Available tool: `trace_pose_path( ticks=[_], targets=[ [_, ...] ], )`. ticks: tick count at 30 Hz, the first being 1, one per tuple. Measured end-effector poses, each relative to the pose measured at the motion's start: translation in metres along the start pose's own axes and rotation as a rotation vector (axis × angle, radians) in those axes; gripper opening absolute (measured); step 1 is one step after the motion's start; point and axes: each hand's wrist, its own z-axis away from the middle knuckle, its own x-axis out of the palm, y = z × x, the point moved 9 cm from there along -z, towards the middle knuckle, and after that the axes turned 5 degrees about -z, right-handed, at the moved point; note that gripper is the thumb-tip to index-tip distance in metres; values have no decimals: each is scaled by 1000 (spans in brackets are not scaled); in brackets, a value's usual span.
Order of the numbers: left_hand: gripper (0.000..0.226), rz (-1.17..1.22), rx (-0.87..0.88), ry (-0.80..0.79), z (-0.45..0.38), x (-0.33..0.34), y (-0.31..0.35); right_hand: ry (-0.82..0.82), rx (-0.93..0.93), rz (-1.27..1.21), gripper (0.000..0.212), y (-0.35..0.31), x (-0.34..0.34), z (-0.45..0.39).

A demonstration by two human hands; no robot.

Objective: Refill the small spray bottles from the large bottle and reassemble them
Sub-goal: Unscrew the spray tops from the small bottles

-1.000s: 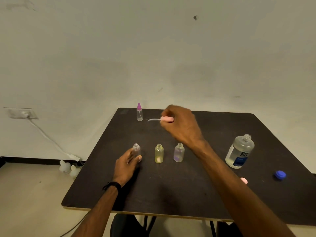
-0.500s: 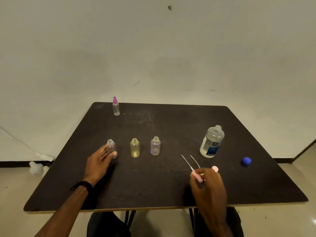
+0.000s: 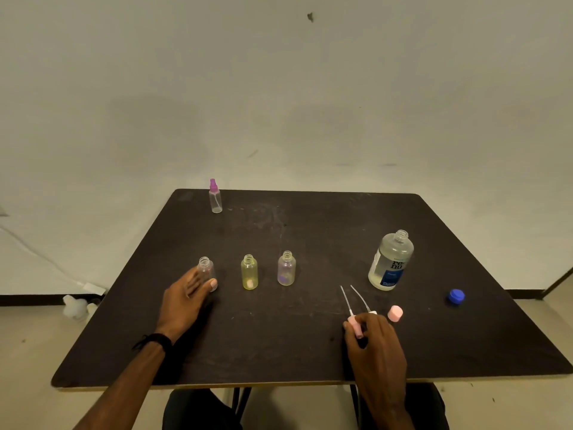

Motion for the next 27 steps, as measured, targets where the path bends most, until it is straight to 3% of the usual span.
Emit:
trace_pose_path(
  ticks=[16, 20, 24, 27],
  targets=[
    [58, -30, 0, 3, -3, 2, -3, 60, -43, -46, 36, -5, -8, 1],
    [58, -12, 7, -4, -3, 1, -4, 92, -45, 62, 51, -3, -13, 2],
    [56, 32, 17, -22, -5, 0, -5, 160, -166, 185, 70, -21, -26, 3],
    [55, 64, 23, -31, -7, 0, -6, 206, -202, 96, 67, -35, -41, 2]
  ],
)
